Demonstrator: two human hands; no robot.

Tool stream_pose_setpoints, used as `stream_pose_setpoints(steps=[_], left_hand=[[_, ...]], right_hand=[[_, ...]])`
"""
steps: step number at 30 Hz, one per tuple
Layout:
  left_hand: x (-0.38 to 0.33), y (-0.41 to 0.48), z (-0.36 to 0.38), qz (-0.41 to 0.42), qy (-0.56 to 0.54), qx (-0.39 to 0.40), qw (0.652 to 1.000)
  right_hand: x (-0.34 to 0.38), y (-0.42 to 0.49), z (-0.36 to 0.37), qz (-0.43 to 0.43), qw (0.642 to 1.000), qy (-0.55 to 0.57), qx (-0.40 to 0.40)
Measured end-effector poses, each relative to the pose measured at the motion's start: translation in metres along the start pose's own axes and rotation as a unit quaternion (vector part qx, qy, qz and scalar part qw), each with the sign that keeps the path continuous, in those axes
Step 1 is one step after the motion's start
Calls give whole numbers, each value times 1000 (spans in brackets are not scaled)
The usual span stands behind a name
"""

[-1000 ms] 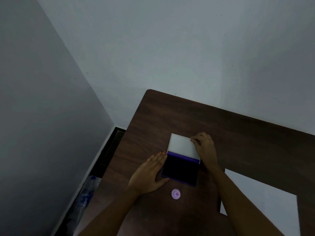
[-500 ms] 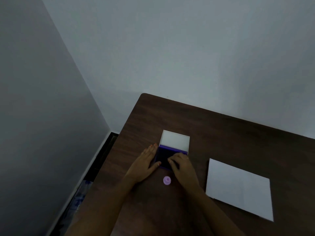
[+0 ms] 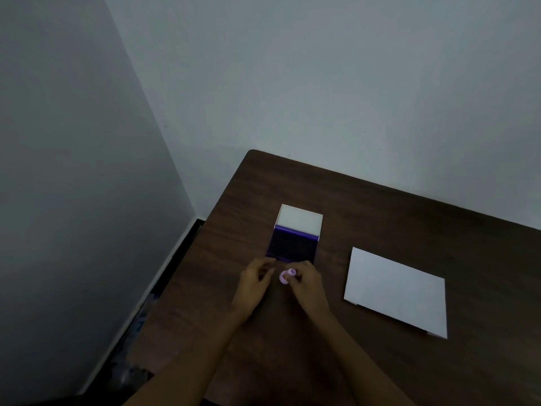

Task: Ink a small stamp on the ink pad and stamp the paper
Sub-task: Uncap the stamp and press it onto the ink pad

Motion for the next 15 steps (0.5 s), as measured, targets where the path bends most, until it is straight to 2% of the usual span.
stream_pose_setpoints(steps=[2,4,7,10,15], left_hand=[[-6,-11,8,-42,-114,50,991],[-9,-18,15,-56,-139,74,986],[-8,-26,20,-71,-164,60,982],[-14,-29,21,-57,-160,44,984],[-22,-28,16,-12,-172,23,985]], right_hand=[[-2,-7,-7,73,989,124,-29],[-8,-14,-9,136,969,204,-31],[-11,-24,-13,182,944,275,-30],[-12,-32,-17,196,924,327,-18],[-7,-37,-32,170,922,347,-4]])
Point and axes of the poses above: each hand's wrist, its own y-axis towards the middle knuckle, its own z-axis out of the palm, x = y × z, the point moved 4 cm from there along y, towards the middle knuckle, and after that the axes turned 1 degree about -z, right-handed, at the moved point
